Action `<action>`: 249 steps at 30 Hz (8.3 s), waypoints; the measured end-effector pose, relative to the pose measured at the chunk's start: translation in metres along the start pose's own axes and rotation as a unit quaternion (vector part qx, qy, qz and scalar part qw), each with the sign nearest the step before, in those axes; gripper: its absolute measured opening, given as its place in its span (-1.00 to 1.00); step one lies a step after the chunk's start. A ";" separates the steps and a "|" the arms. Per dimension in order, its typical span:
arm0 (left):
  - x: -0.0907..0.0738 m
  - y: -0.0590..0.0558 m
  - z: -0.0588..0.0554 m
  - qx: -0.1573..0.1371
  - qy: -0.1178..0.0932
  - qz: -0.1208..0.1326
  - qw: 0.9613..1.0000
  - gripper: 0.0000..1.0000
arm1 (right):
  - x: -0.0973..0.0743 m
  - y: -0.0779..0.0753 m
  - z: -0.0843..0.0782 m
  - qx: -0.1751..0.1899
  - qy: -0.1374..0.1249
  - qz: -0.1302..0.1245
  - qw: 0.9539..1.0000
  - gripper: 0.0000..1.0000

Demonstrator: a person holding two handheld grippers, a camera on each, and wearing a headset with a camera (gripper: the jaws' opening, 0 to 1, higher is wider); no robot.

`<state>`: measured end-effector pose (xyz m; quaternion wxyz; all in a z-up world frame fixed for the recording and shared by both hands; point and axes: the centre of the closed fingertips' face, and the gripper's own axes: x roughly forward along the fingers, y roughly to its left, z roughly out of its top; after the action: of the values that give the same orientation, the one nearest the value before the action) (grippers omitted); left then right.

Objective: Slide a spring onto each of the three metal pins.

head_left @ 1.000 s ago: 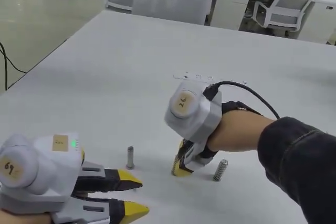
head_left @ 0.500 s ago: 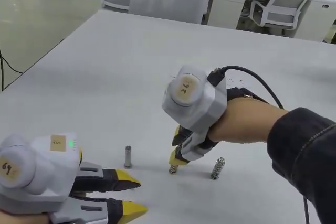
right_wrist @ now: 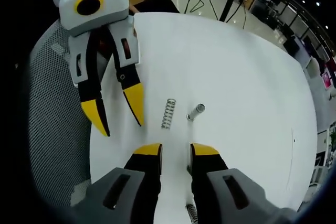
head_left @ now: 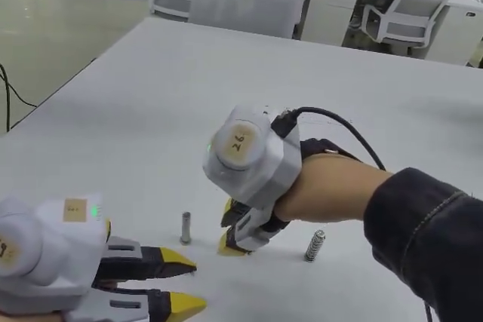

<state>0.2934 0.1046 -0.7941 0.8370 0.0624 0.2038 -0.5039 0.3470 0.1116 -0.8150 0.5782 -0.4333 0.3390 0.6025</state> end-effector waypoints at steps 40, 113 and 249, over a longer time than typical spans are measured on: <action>-0.005 0.004 -0.005 -0.008 0.003 0.015 1.000 -0.64 | 0.059 0.010 0.009 0.025 0.008 0.029 0.999 -0.84; -0.005 0.006 0.012 0.015 -0.027 0.012 0.999 -0.94 | -0.028 0.049 0.007 -0.067 -0.020 0.068 0.995 -0.77; -0.025 0.018 -0.009 0.021 -0.036 0.095 0.995 0.72 | -0.003 -0.037 0.048 -0.052 0.019 0.017 0.998 -0.84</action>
<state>0.2962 0.1363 -0.7945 0.8863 0.0810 0.1557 -0.4286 0.3771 0.1574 -0.7899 0.5378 -0.4683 0.3257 0.6208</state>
